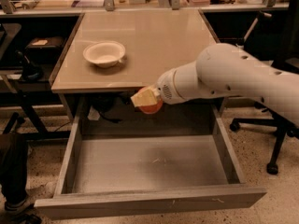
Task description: Pick apple from top drawer and place on counter
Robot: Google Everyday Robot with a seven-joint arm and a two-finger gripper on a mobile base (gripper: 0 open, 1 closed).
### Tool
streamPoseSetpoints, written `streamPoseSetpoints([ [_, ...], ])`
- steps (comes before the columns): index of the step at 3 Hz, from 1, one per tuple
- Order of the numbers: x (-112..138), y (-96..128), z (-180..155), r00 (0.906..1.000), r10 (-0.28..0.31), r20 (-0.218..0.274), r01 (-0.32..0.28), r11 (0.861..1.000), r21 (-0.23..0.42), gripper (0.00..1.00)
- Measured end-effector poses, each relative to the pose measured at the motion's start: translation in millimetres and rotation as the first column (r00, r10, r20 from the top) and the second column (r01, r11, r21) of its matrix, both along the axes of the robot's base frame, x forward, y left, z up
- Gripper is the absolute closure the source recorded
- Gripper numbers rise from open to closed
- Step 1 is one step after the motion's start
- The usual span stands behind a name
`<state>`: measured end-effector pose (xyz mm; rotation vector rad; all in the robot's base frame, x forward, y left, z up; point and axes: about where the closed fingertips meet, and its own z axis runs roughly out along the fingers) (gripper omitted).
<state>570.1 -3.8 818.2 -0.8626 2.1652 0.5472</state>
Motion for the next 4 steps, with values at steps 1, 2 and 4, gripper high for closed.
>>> streamPoseSetpoints([
  [1,19,-13,35,0.9986,-0.029,0.045,0.030,0.999,-0.023,1.00],
  [2,54,-21,58,0.9969,-0.032,0.072,0.035,0.998,-0.043,1.00],
  [4,137,-26,74,0.9892,0.001,0.147,0.006,0.999,-0.049,1.00],
])
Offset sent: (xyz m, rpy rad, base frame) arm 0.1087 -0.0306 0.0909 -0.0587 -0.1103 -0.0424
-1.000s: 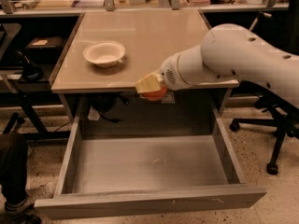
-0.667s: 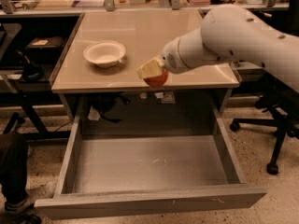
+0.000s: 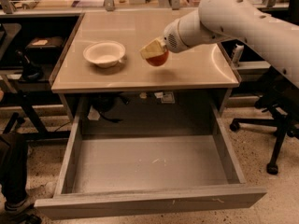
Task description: Pick apple from top drawer and place on counter
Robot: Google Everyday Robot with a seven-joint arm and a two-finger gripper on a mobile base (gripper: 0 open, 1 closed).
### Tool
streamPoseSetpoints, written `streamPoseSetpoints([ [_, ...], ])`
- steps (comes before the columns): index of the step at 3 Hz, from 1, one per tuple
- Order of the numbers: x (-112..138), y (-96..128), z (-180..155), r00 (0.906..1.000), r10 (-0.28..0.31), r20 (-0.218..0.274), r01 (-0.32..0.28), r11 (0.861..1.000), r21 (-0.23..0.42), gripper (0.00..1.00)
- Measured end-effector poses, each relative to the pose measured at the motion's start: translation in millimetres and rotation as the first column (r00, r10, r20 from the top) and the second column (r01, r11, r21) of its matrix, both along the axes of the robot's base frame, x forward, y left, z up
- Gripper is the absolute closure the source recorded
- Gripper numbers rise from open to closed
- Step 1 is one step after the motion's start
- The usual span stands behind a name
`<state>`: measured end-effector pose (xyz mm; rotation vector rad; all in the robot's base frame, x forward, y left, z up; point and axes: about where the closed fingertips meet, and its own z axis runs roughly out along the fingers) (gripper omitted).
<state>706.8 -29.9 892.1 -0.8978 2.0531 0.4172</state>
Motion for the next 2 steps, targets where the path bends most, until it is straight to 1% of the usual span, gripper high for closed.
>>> streamPoseSetpoints([
  [1,29,-2,-16,0.9997,-0.003,-0.025,0.003,1.000,0.016,1.00],
  [2,45,-3,-38,0.9977,-0.006,-0.067,0.008,1.000,0.027,1.00],
])
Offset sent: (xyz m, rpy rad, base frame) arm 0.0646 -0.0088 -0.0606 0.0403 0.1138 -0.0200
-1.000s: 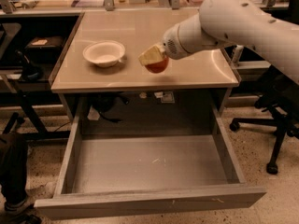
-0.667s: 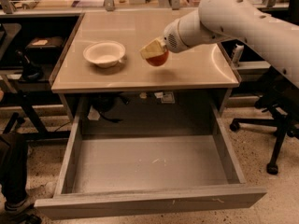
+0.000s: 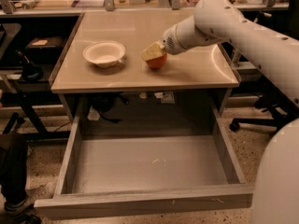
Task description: Pick apple from top drawer and place on counter
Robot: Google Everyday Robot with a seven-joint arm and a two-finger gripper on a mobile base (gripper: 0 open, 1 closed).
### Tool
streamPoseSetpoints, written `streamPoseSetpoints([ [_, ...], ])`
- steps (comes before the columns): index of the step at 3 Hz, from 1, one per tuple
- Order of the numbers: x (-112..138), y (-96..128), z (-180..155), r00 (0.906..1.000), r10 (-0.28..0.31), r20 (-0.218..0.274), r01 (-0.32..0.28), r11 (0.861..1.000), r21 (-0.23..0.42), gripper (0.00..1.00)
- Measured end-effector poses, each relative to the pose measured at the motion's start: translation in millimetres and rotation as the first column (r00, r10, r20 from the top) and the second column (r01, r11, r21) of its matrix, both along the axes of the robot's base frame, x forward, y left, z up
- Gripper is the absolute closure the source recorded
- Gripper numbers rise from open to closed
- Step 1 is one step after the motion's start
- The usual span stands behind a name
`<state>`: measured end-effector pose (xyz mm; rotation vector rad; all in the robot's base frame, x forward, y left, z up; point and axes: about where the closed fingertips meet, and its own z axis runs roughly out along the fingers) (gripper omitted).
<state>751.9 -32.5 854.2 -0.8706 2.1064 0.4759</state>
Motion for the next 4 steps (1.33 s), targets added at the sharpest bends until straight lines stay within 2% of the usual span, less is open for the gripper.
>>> streamPoseSetpoints([
  [1,4.9,2.5,-15.4,0.9993,-0.009,-0.036,0.010,1.000,0.001,1.00],
  [2,4.9,2.5,-11.0,0.9993,-0.009,-0.036,0.009,1.000,0.001,0.81],
  [4,4.9,2.6,-11.1,0.9993,-0.009,-0.036,0.009,1.000,0.001,0.35],
])
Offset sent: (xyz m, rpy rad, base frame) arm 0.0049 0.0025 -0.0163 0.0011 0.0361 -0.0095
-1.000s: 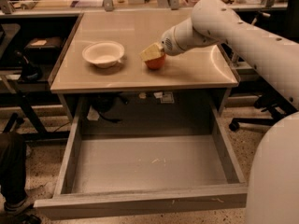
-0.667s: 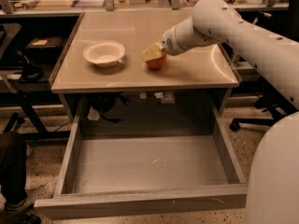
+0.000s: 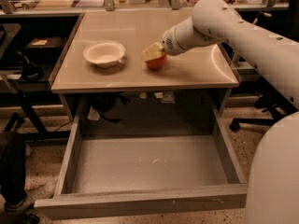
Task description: Pick apple from top drawer and place on counter
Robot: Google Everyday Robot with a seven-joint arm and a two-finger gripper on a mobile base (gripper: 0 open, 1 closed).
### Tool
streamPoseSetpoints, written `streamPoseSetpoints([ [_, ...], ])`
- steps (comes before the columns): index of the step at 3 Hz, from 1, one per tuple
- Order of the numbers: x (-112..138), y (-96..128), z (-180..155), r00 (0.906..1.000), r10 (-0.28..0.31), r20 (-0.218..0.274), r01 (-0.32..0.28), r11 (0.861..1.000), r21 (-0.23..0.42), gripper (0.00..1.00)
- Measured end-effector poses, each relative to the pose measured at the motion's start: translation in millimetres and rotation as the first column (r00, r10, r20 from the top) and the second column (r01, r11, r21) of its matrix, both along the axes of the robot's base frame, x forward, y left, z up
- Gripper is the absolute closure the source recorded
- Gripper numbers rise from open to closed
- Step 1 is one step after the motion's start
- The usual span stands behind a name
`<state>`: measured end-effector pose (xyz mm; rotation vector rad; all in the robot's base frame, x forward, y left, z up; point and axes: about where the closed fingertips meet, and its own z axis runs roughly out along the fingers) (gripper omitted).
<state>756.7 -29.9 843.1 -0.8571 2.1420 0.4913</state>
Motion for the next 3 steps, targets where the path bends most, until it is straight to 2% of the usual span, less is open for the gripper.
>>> streamPoseSetpoints([
  [1,0.0,0.0,0.0,1.0000,0.000,0.000,0.000,1.000,0.000,0.12],
  [2,0.0,0.1,-0.1,1.0000,0.000,0.000,0.000,1.000,0.000,0.00],
  [3,0.0,0.1,-0.1,1.0000,0.000,0.000,0.000,1.000,0.000,0.00],
])
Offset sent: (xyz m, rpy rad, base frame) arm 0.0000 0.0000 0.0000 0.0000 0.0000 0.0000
